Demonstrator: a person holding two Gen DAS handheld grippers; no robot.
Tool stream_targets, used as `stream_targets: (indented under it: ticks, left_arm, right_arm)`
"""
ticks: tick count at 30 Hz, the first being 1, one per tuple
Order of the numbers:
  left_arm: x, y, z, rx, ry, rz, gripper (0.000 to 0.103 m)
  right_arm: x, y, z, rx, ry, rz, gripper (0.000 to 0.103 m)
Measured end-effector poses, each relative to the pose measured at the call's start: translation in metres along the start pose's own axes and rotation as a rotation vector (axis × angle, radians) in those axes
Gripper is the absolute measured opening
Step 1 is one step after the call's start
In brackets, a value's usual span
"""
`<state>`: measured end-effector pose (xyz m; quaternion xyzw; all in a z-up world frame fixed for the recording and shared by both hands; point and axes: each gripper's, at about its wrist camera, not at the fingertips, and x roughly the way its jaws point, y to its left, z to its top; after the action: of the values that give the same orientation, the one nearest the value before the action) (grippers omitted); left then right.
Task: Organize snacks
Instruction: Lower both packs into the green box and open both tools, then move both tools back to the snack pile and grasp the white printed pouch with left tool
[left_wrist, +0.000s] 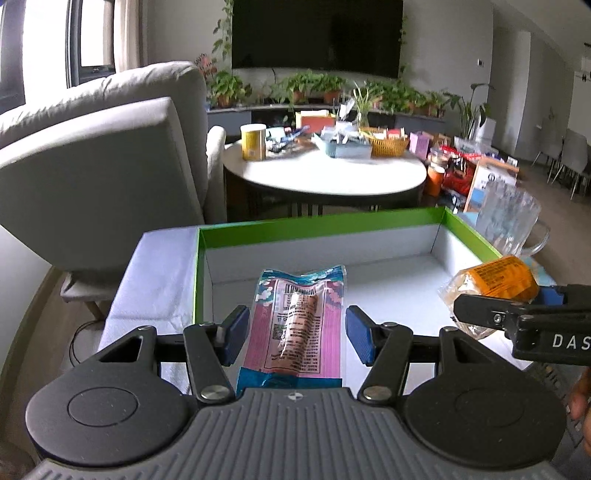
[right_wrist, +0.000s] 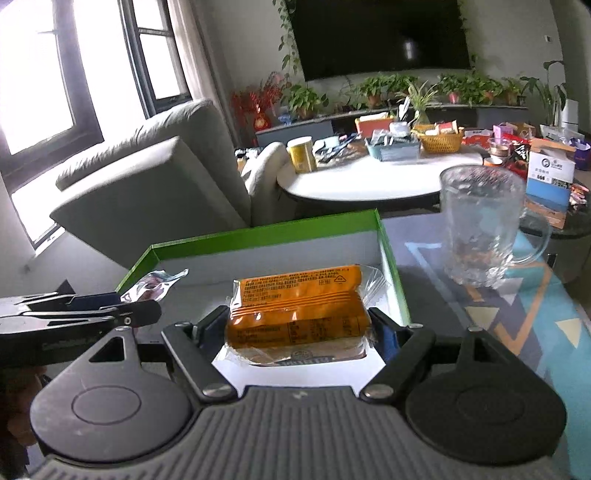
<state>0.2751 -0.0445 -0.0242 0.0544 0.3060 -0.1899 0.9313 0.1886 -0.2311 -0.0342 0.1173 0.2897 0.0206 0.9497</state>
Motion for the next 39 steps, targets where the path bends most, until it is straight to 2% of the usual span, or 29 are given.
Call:
stream_targets:
  ticks: [4,12,19,24,32,35,39]
  left_arm:
    - [0.006,-0.002,-0.005,0.018,0.020,-0.006,0.055]
    - [0.004,-0.005,-0.015,0.024,0.056,-0.006,0.057]
    - [-0.009,-0.008,-0.020,0.065,0.068,0.032,0.057]
    - [-0.029,-0.007,-0.021,0.061,0.034,0.036,0.063]
    - [-0.073,0.005,-0.031,0.009,-0.011,0.077,0.064]
    - [-0.089,0.012,-0.043,-0.020,-0.007,0.085,0.064]
    - [-0.102,0.018,-0.065,-0.051,0.036,0.087,0.064]
  right_arm:
    - [0.008,0.002,-0.006,-0.012,0.027,-0.001,0.060]
    - [0.004,0.008,-0.012,-0.074,0.025,-0.018,0.061]
    - [-0.007,0.007,-0.019,-0.075,0.026,-0.029,0.061]
    - [-0.021,0.008,-0.024,-0.091,0.009,-0.042,0.061]
    - [-0.052,0.003,-0.027,-0.058,-0.036,-0.045,0.061]
    - [-0.063,-0.002,-0.032,-0.034,-0.029,-0.050,0.061]
    - [-0.073,-0.011,-0.043,0.012,0.002,-0.046,0.061]
